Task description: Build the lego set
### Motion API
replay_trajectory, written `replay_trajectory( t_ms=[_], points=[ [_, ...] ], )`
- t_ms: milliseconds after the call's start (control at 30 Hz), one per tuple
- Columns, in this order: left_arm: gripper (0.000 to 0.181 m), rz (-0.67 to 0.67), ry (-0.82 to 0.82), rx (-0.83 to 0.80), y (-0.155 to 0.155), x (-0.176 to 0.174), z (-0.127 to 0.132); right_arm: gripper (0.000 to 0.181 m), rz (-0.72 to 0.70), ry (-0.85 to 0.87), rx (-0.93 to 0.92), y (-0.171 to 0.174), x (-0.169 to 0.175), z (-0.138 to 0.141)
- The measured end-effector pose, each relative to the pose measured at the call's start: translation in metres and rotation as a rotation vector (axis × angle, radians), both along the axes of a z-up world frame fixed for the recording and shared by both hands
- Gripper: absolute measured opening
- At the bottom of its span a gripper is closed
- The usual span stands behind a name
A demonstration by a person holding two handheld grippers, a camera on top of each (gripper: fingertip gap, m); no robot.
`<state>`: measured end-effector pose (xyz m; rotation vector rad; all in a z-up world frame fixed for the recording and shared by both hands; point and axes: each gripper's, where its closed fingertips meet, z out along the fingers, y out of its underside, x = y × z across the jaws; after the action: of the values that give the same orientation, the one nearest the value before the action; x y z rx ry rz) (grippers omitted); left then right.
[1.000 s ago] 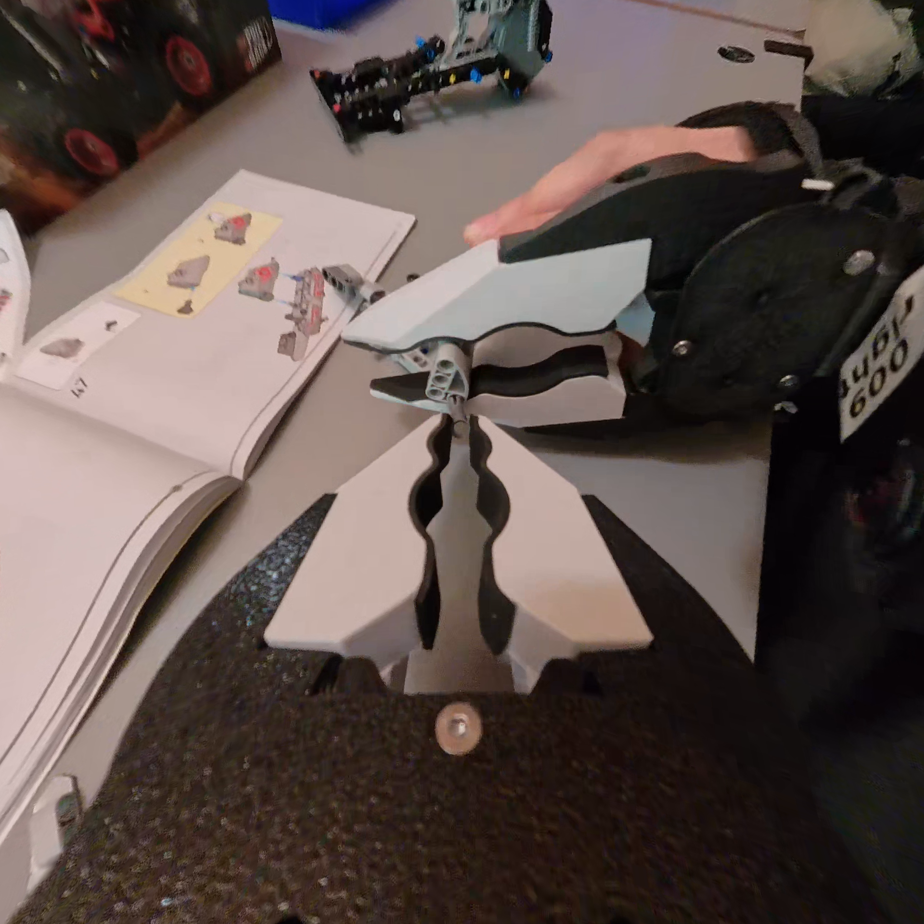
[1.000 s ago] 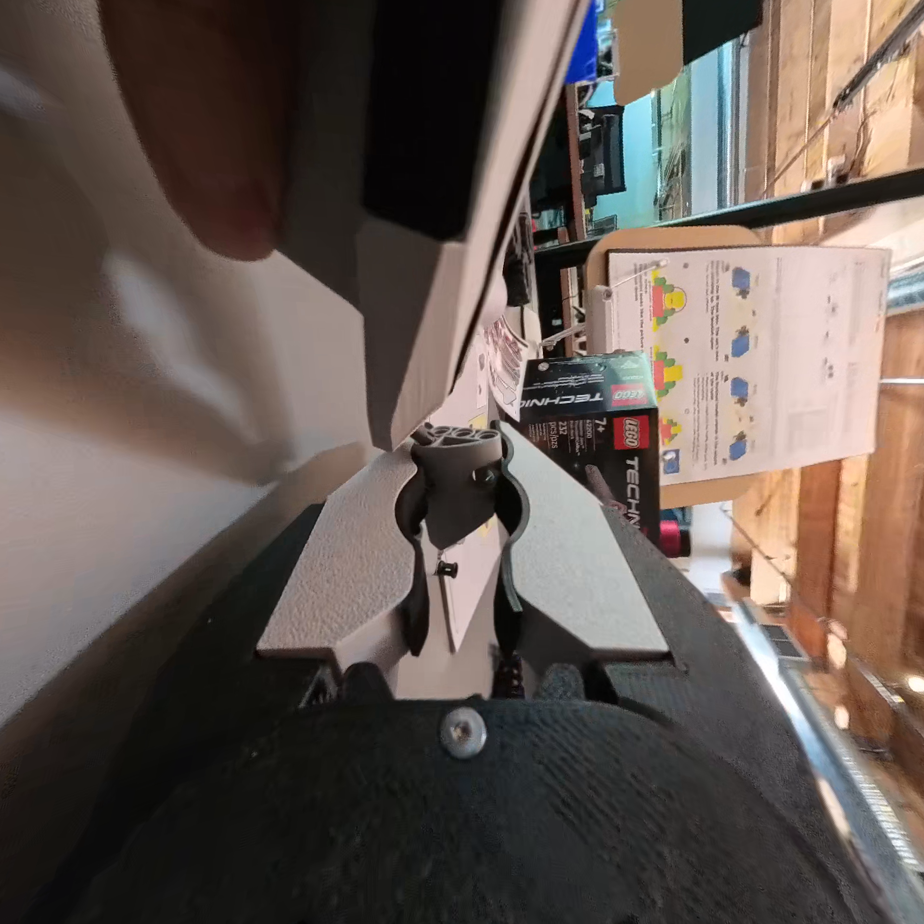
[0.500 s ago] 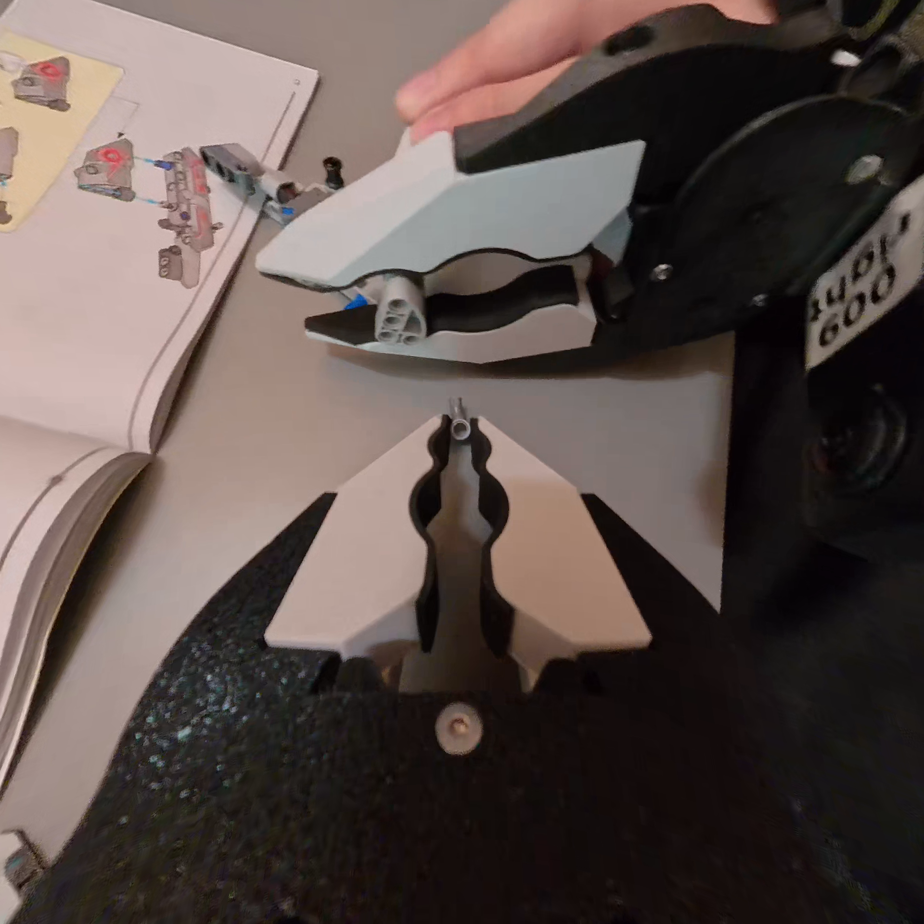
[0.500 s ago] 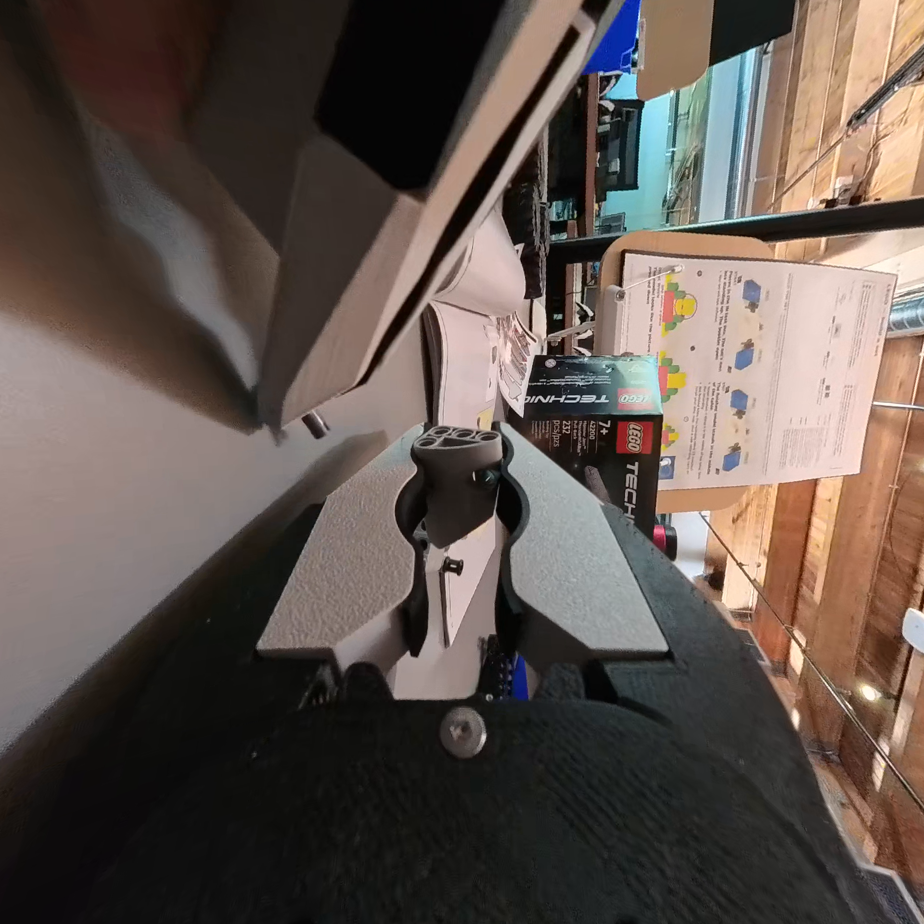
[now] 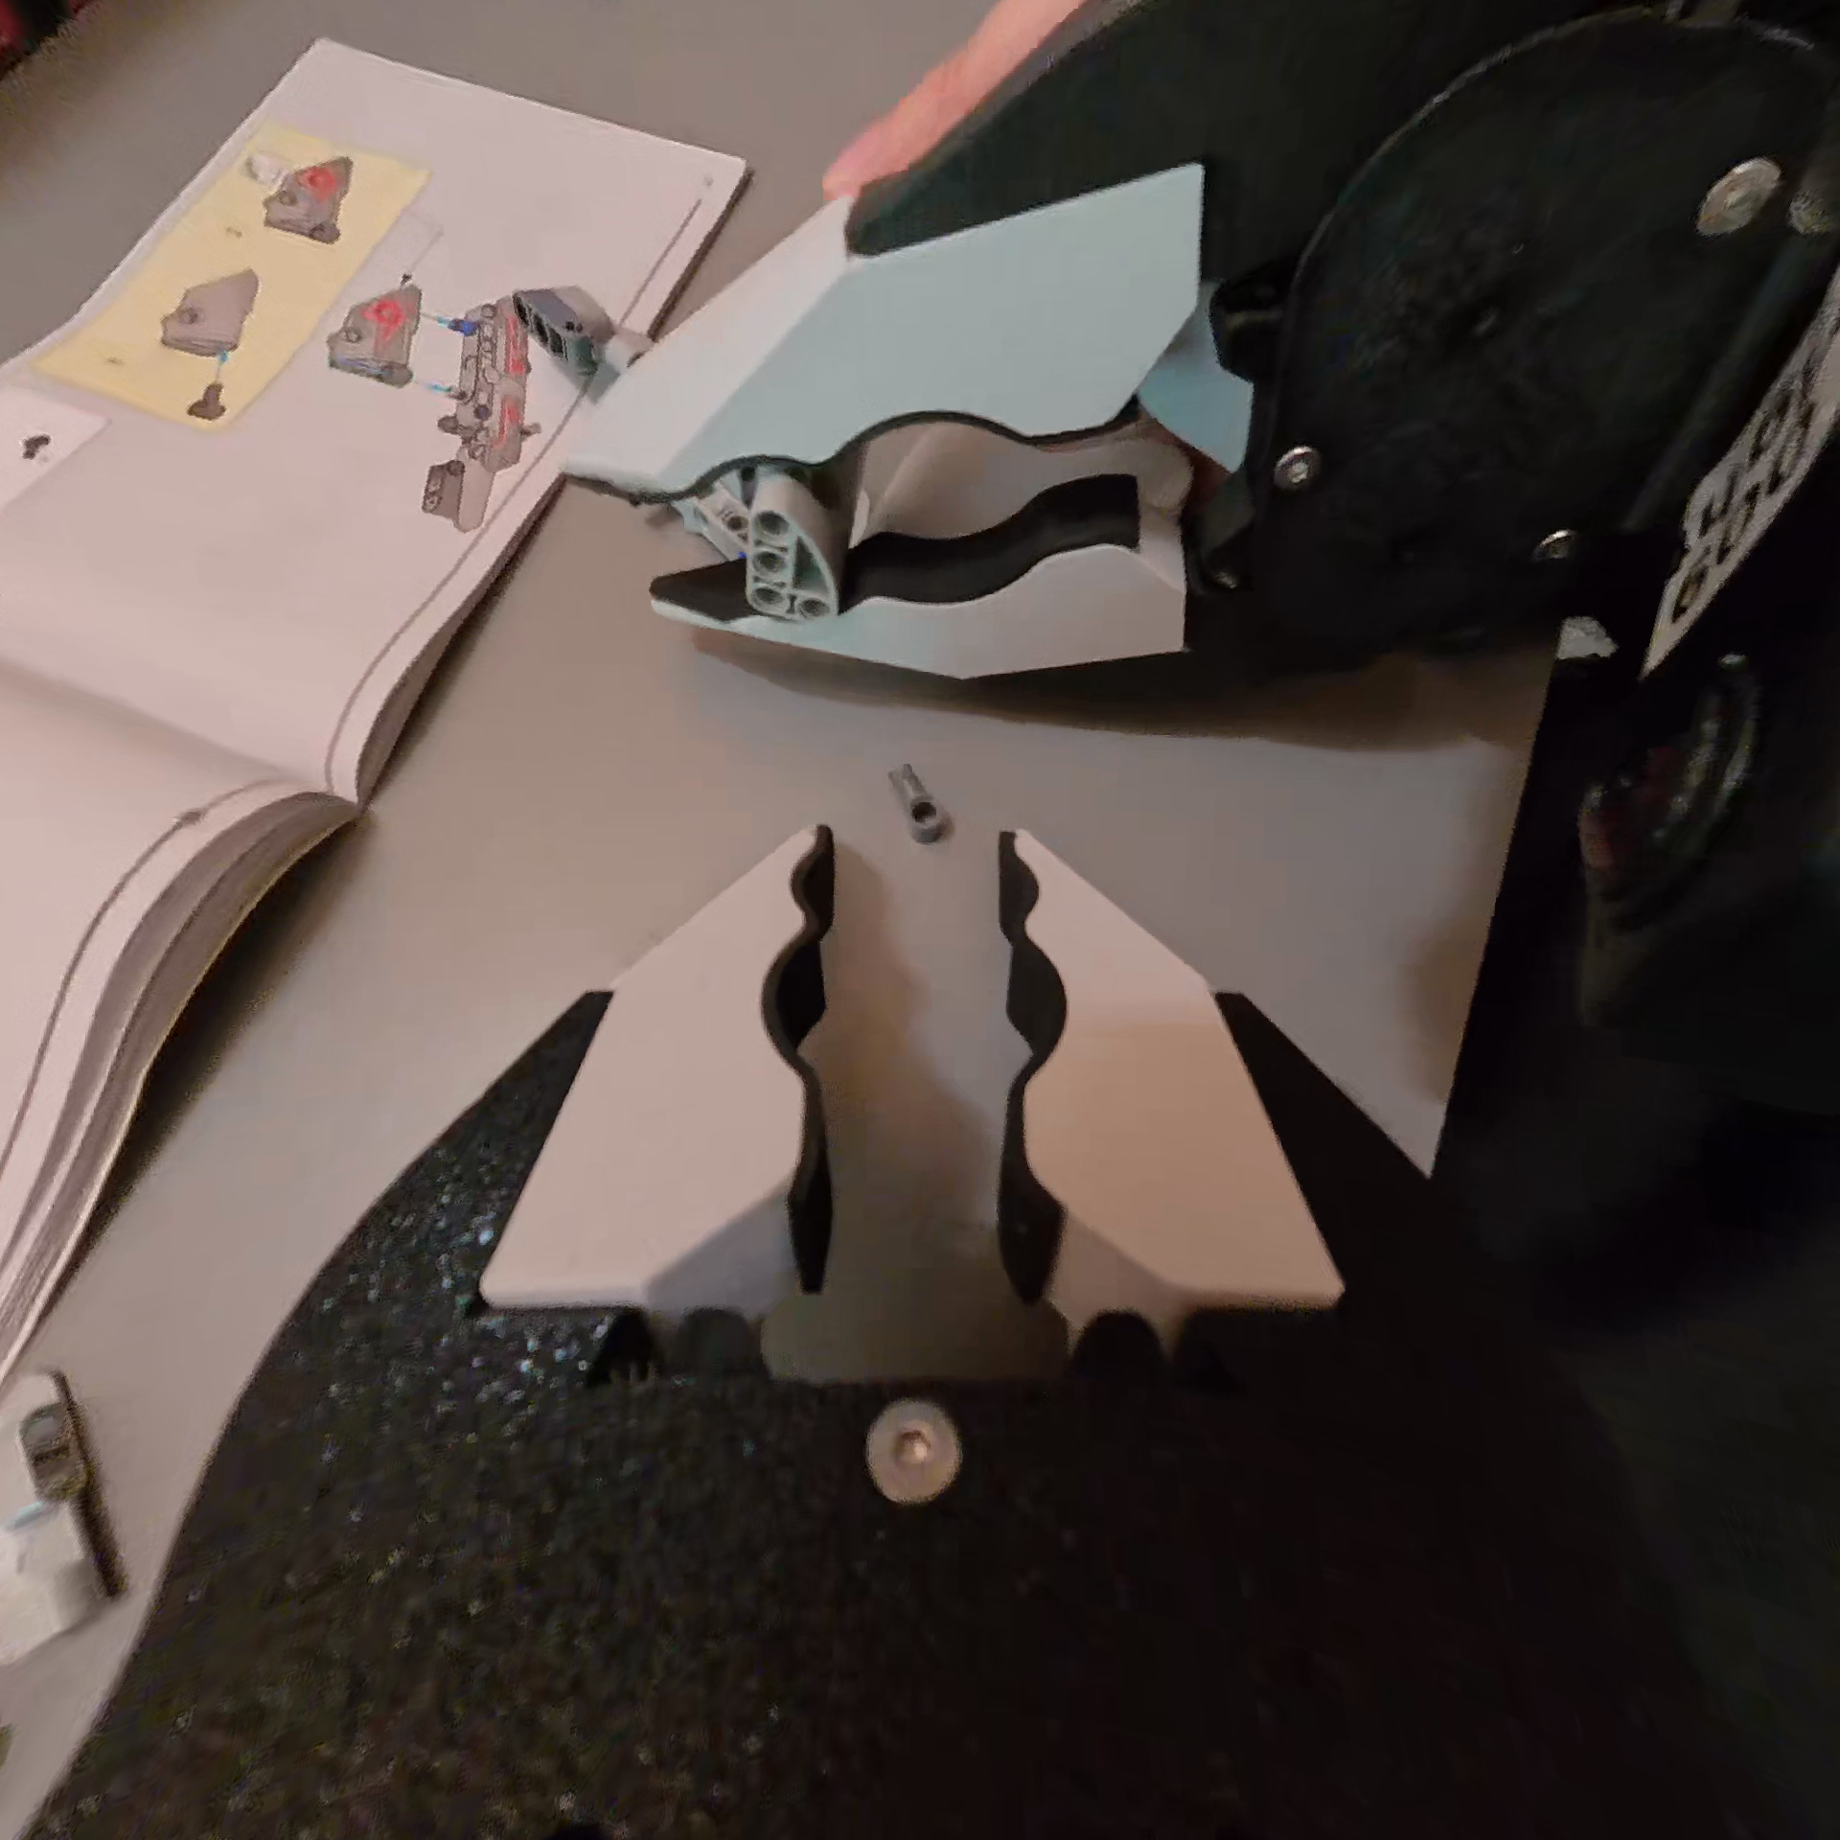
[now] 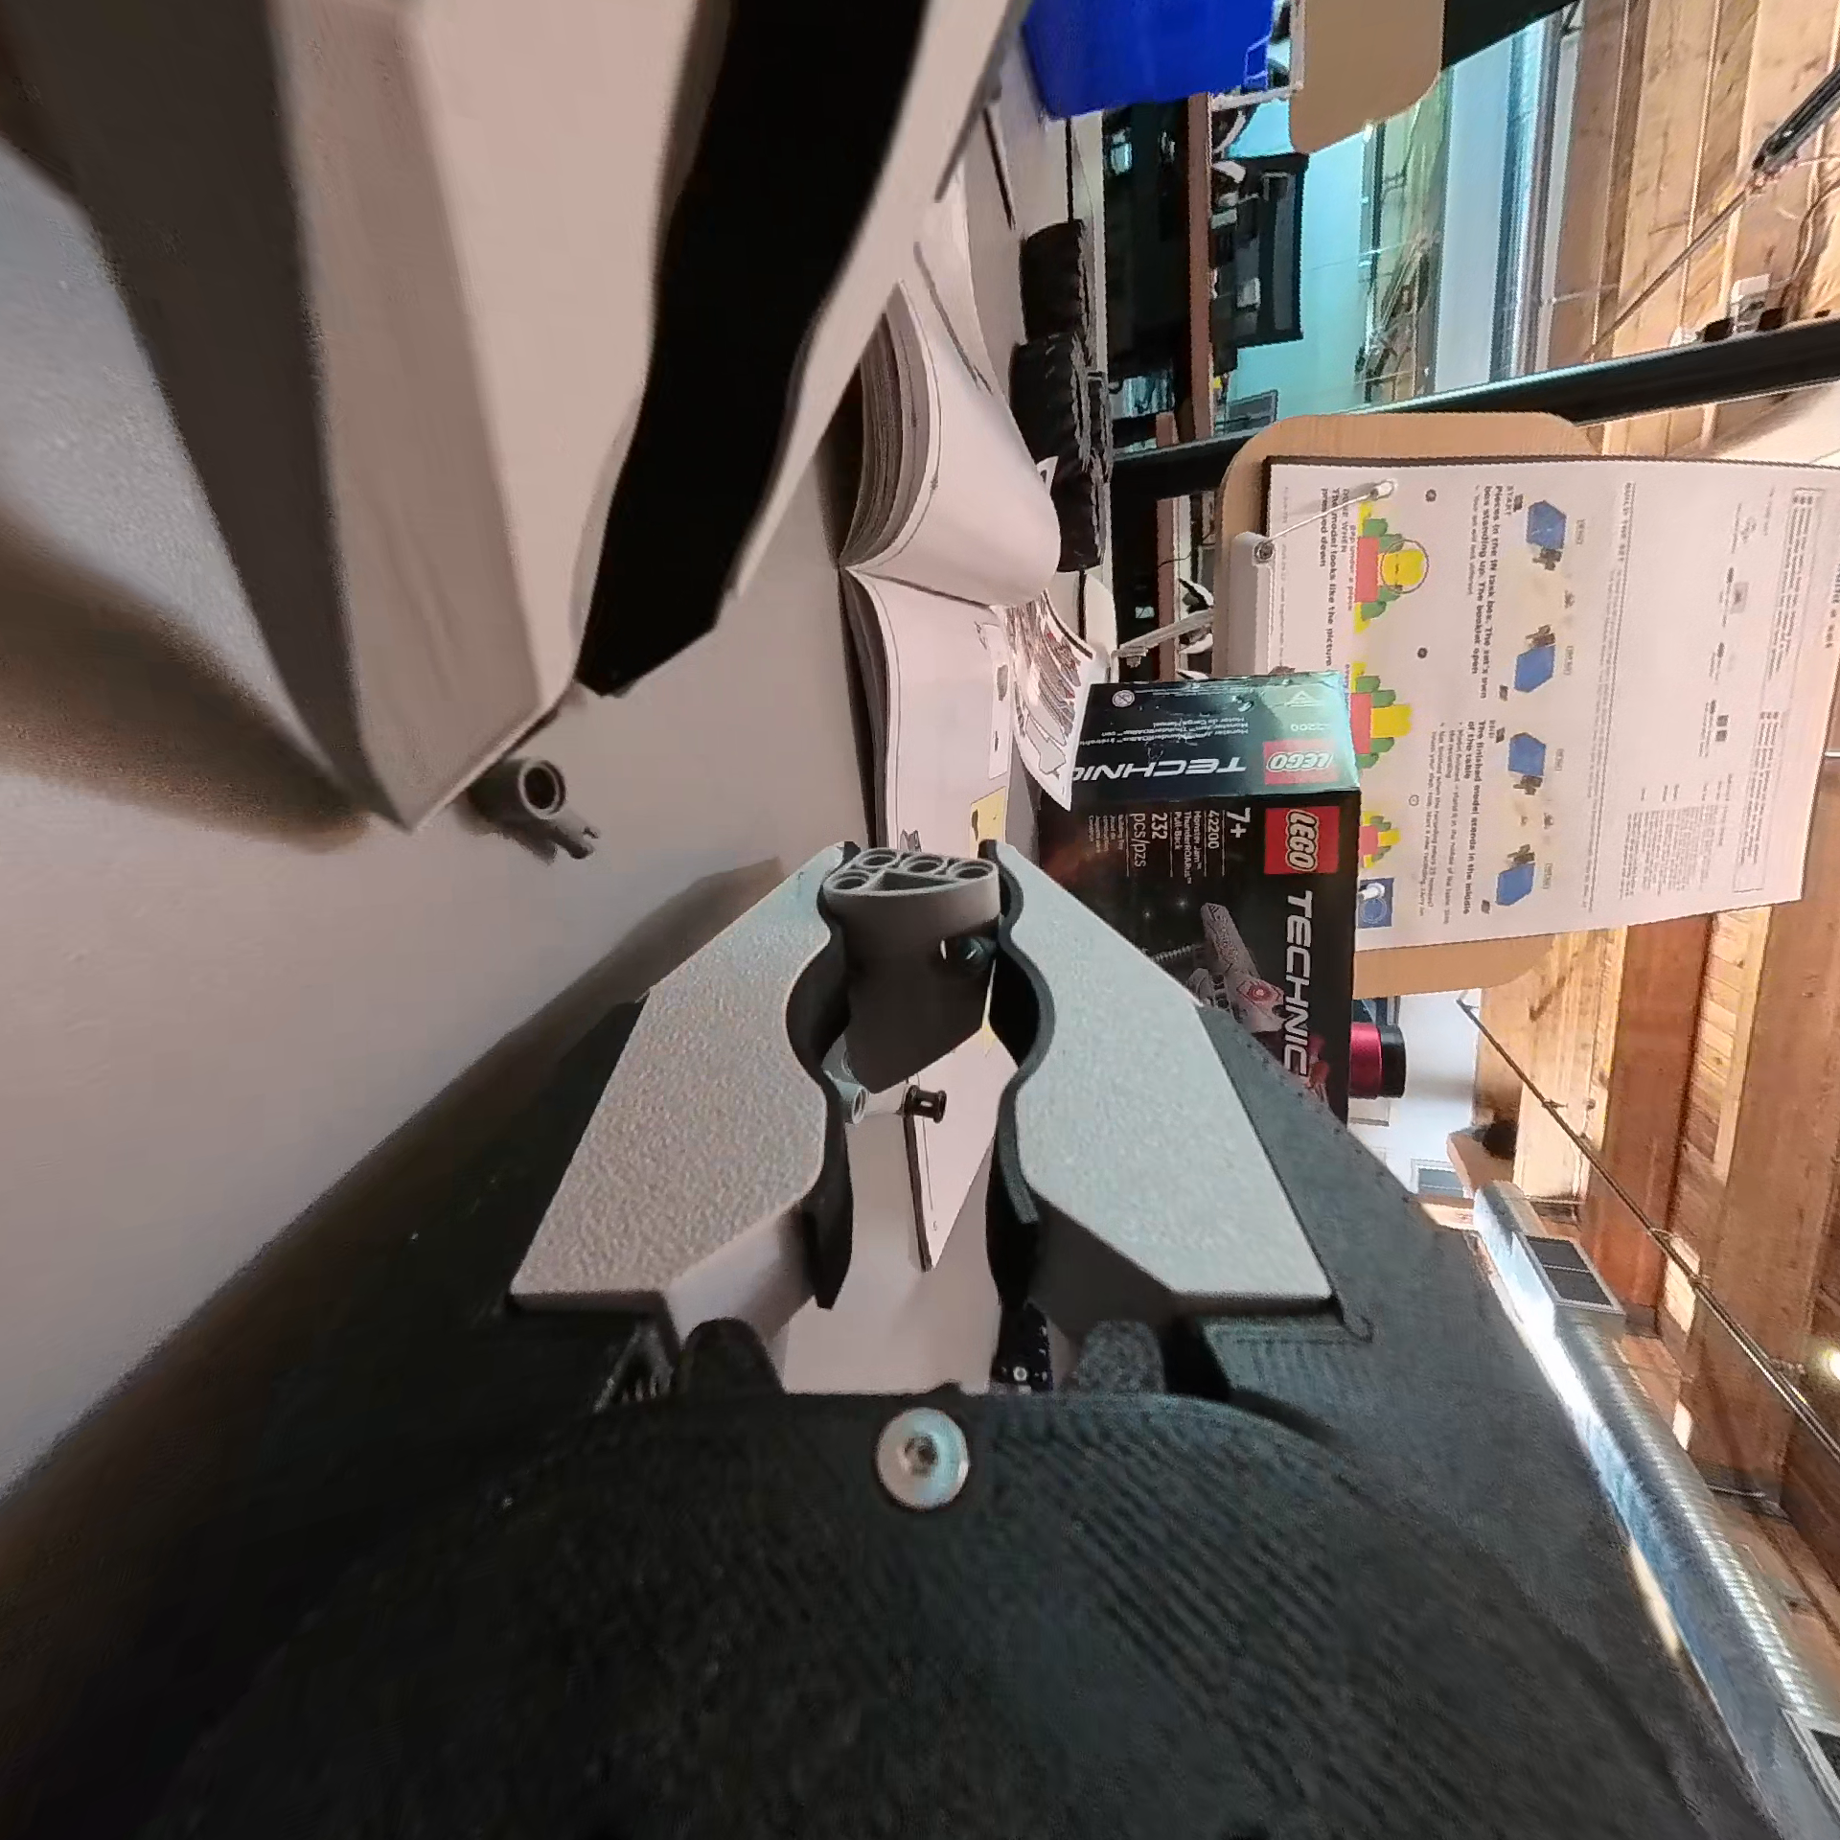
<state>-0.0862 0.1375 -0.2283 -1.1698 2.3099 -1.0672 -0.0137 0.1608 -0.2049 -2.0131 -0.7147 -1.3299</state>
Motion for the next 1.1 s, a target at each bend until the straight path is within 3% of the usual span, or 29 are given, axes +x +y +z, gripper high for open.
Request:
replay_trajectory(
  t_ms=[167, 267, 1100],
  points=[
    [0.022, 0.07, -0.001, 0.031, -0.004, 0.006, -0.003, 0.023, 0.006, 0.037, -0.018, 0.001, -0.003, -0.005],
    [0.005, 0.1, 0.009, 0.018, 0.0, 0.011, -0.003, 0.023, 0.012, 0.052, -0.014, 0.001, -0.005, -0.006],
    [0.005, 0.02, 0.039, -0.027, 0.001, 0.014, -0.003, 0.023, 0.005, 0.072, -0.007, 0.003, -0.004, -0.006]
  ],
)
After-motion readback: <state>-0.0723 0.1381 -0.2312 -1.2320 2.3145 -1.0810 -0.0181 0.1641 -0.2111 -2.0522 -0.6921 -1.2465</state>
